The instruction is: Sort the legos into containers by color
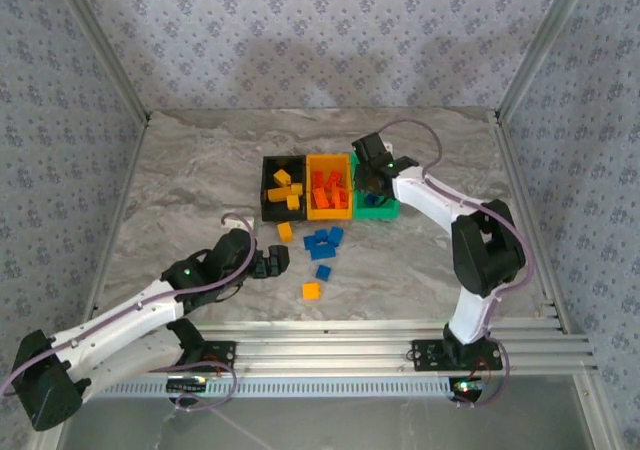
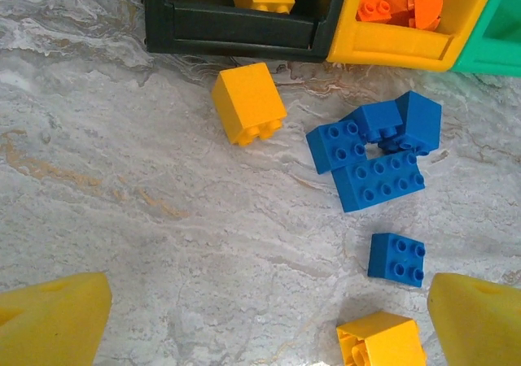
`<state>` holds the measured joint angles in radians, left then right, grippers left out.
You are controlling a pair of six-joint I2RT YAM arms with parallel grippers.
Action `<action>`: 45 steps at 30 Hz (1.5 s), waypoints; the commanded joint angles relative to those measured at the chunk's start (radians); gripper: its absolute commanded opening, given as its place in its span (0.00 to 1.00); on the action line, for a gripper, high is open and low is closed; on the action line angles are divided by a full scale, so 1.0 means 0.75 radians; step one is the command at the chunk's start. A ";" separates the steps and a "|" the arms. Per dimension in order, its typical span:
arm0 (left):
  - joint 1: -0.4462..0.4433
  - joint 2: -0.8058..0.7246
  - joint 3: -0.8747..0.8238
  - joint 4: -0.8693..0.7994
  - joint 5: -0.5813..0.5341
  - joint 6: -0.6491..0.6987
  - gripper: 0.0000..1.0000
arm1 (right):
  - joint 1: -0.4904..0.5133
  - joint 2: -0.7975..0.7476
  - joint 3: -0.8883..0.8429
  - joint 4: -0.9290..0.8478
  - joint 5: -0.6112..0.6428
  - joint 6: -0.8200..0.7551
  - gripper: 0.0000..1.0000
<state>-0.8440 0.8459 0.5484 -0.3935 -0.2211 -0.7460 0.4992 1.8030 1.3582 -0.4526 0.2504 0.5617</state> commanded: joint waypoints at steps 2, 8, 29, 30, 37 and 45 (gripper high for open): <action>0.008 -0.032 -0.012 0.005 0.023 -0.001 1.00 | -0.014 0.024 0.068 -0.024 -0.004 0.021 0.60; 0.008 -0.041 -0.002 0.005 0.029 0.017 1.00 | 0.063 -0.123 0.000 -0.006 -0.014 -0.003 0.67; 0.012 -0.116 -0.024 -0.044 -0.006 0.011 1.00 | 0.703 -0.167 -0.490 0.150 0.010 0.368 0.75; 0.014 -0.121 -0.027 -0.044 -0.006 0.009 1.00 | 0.711 -0.152 -0.485 0.148 0.010 0.377 0.75; 0.016 -0.148 -0.038 -0.050 -0.016 0.006 1.00 | 0.734 -0.094 -0.466 0.044 0.032 0.409 0.71; 0.018 -0.152 -0.046 -0.040 -0.015 0.004 1.00 | 0.744 -0.122 -0.515 -0.082 0.040 0.431 0.56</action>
<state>-0.8375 0.7437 0.5156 -0.4187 -0.2180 -0.7441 1.0527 1.7294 0.9871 -0.4423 0.2516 0.8551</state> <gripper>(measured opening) 0.997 0.579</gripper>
